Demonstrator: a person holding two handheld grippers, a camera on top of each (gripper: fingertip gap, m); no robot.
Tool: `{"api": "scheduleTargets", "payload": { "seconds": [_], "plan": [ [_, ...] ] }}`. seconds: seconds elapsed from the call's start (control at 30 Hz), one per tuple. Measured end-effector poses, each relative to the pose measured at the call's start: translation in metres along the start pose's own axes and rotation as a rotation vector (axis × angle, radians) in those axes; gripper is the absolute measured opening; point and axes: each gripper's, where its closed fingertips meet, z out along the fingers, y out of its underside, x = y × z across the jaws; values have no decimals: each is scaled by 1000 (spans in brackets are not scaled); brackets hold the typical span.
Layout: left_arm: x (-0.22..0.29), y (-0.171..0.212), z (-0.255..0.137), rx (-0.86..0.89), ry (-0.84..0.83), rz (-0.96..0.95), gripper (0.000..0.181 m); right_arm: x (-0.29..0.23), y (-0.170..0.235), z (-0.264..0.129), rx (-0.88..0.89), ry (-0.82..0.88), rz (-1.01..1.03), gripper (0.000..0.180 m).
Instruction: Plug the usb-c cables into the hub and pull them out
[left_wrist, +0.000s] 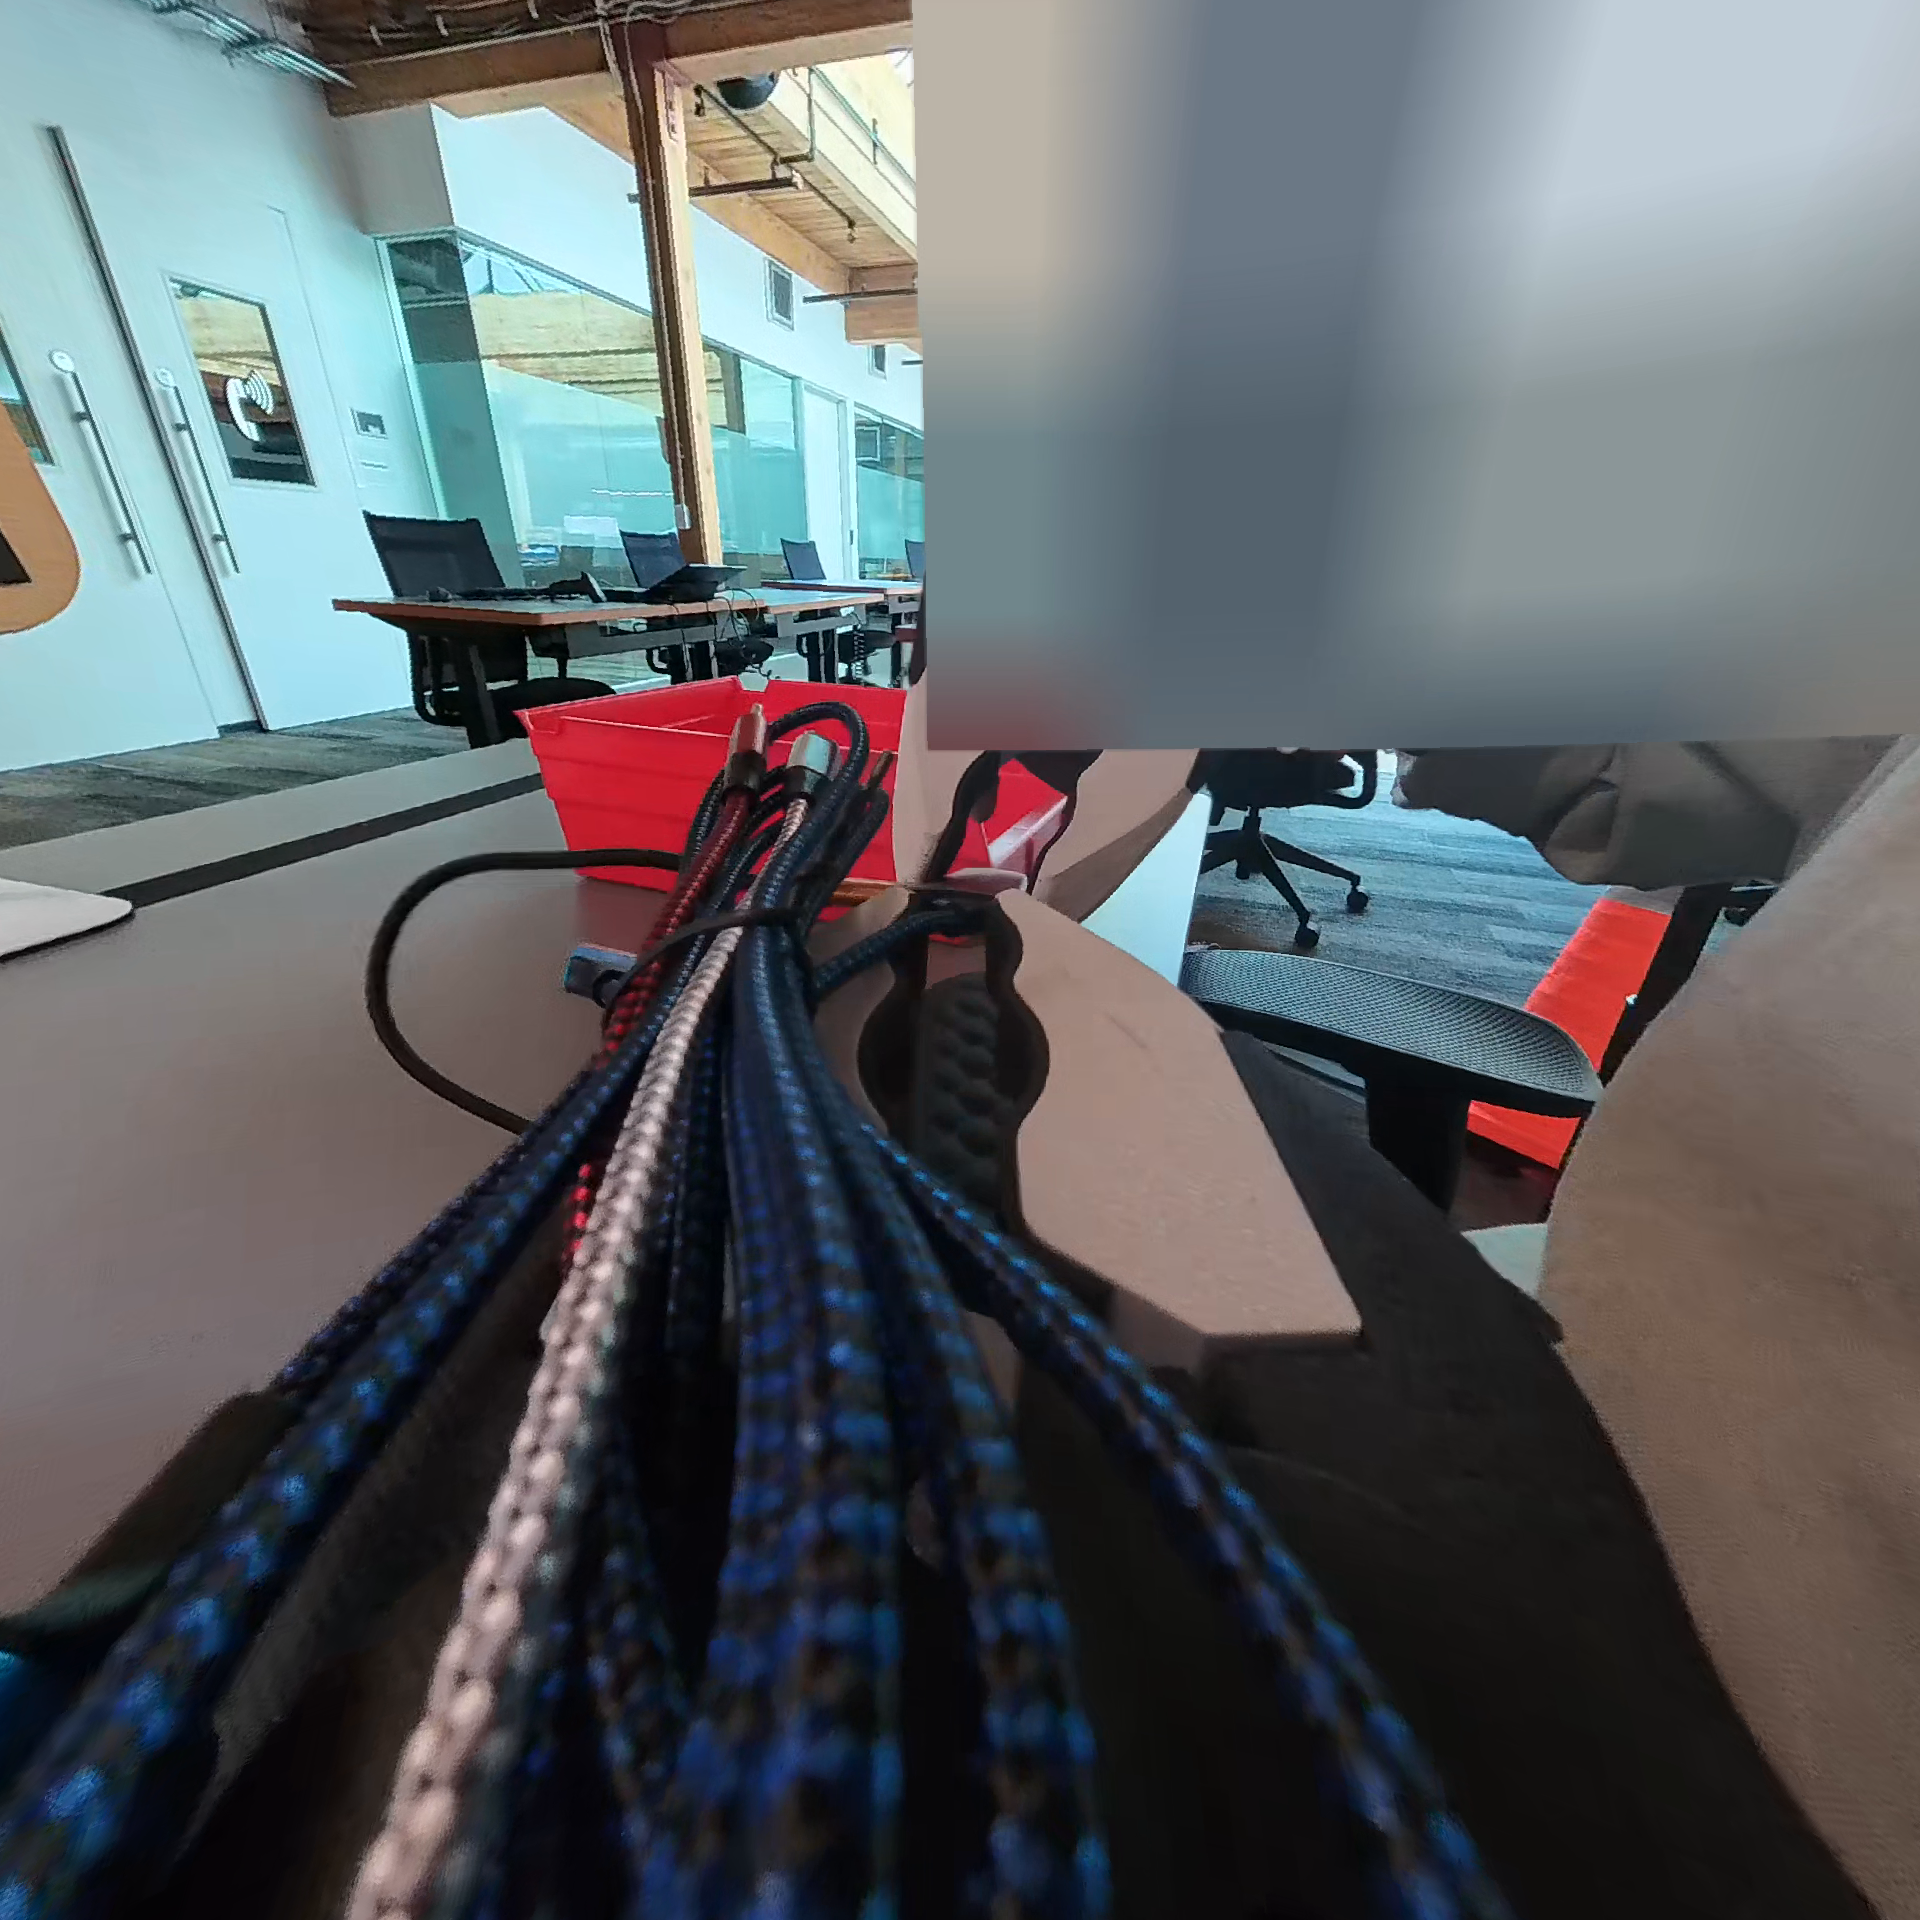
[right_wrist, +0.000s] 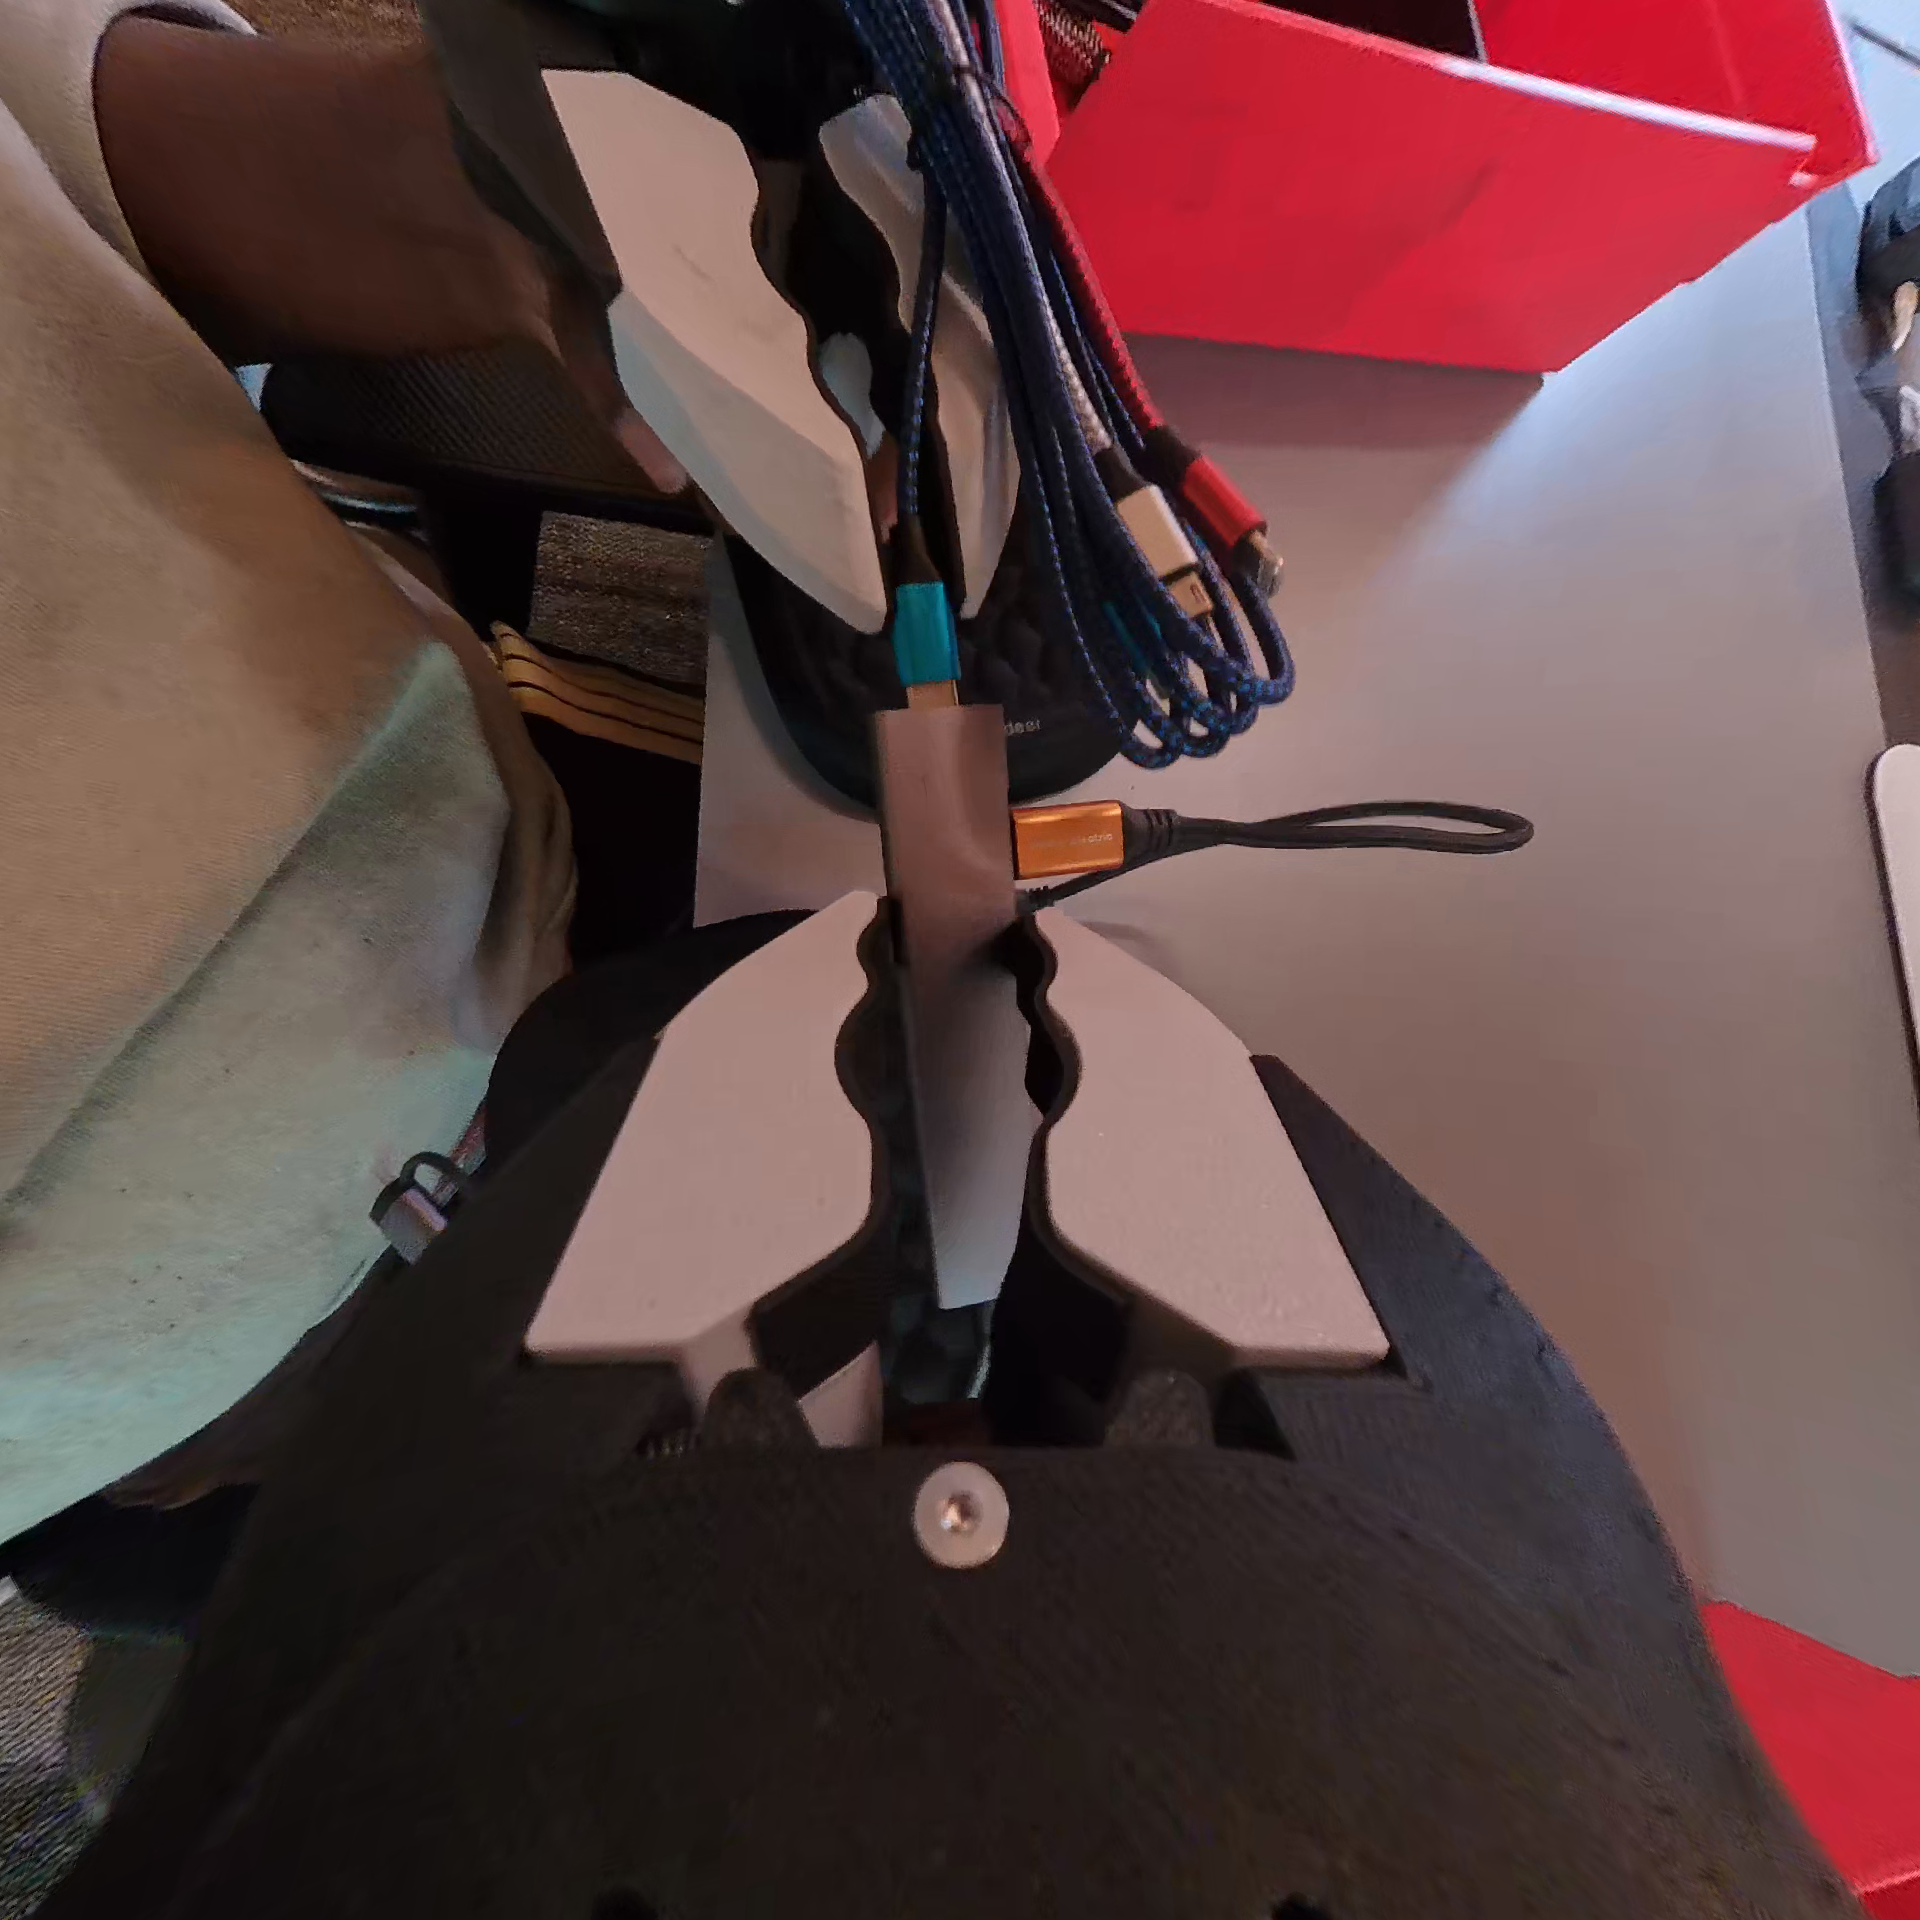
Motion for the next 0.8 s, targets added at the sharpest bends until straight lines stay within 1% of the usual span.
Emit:
{"api": "scheduleTargets", "payload": {
  "seconds": [0.13, 0.23, 0.37, 0.5, 0.57, 0.67, 0.73, 0.77, 0.8],
  "plan": [
    [2, -2, -2, 22, 31, -30, 11, 0, -6, -3, 49, 45, -77, 23],
    [3, -3, -3, 43, 35, -31, 12, -2, -12, -5, 112, 53, -83, 22],
    [7, -5, -2, 75, 62, -51, 12, -7, -16, -5, 193, 40, -59, 21],
    [8, -2, -2, 42, 94, -74, 12, -9, -16, -7, 240, 50, -44, 21],
    [6, -1, -1, 44, 82, -90, 12, -7, -17, -10, 268, 56, -20, 21],
    [1, -10, 1, 122, 70, -93, 13, -1, -25, -13, 312, 96, -5, 22],
    [0, -17, 2, 179, 57, -69, 46, 11, -34, -20, 335, 168, -13, 21],
    [-1, -21, -1, 222, 36, -43, 54, 20, -34, -24, 322, 231, -35, 21],
    [-4, -25, -5, 266, 7, -23, 57, 30, -35, -30, 324, 288, -51, 21]
  ]
}}
